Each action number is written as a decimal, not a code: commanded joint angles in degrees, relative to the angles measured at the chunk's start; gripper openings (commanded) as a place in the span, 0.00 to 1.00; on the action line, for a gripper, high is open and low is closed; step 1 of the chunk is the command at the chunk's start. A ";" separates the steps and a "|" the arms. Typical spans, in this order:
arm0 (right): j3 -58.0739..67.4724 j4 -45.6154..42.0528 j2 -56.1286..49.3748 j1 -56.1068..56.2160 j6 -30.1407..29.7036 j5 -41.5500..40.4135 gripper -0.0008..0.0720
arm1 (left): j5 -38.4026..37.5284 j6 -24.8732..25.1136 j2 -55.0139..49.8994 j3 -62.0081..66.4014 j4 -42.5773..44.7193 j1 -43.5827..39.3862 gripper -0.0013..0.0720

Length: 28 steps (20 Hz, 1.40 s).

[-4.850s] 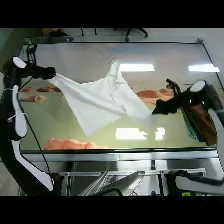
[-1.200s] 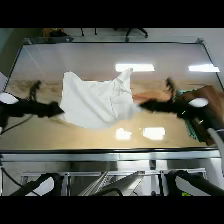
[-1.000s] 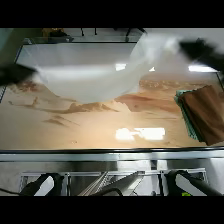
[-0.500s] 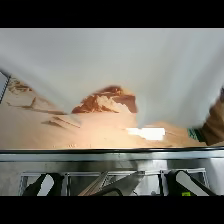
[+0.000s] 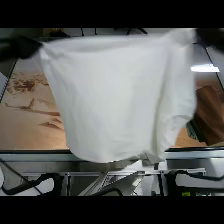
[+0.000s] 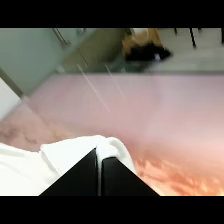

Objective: Fold the shirts.

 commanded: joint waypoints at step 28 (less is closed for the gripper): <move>-29.27 -5.16 2.08 -18.60 3.67 24.48 0.40 | -9.64 4.07 -22.56 -18.25 12.48 16.35 0.95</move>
